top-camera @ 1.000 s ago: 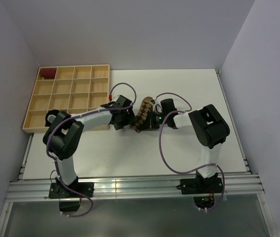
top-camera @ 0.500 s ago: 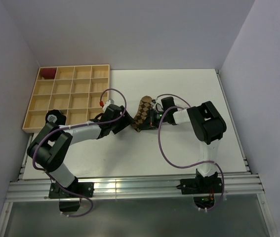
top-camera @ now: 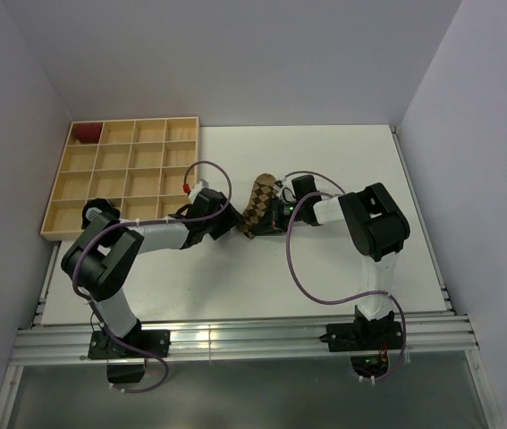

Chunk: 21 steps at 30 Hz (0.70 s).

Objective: Roll the socks
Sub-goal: Roll the sock at the center of the board.

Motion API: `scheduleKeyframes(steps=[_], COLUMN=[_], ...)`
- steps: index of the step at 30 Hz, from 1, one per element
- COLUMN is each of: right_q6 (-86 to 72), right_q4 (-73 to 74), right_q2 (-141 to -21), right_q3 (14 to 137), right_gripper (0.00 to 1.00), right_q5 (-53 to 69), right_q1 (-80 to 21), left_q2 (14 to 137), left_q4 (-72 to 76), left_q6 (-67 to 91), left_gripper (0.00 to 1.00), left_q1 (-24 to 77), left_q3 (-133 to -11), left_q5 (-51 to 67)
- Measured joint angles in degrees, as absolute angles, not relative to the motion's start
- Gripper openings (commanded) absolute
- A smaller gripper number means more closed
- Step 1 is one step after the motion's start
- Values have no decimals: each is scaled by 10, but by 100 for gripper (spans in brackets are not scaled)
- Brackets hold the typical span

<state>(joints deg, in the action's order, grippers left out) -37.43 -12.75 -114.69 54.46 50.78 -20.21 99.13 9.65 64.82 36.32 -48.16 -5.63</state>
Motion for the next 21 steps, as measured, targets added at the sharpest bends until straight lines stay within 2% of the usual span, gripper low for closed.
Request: scheduleKeyframes(steps=[4, 8, 11, 12, 18, 21], right_q6=[-378, -378, -374, -372, -328, -287], right_q4=[-128, -127, -128, -128, -136, -142], right_q2=[-1147, -1147, -1144, -1140, -1062, -979], right_q3=[545, 545, 544, 542, 490, 444], right_gripper=[0, 2, 12, 19, 46, 53], right_q5=[507, 503, 496, 491, 401, 310], right_q1=[-202, -202, -202, -202, -213, -234], left_q2=[1012, 1050, 1069, 1072, 1093, 1107], left_q4=[96, 84, 69, 61, -30, -98], left_q6=[653, 652, 650, 649, 626, 608], left_gripper=[50, 33, 26, 24, 21, 22], left_q1=[362, 362, 361, 361, 364, 371], left_q3=[-496, -539, -565, -572, -639, -688], left_q5=[-53, -43, -39, -37, -38, -55])
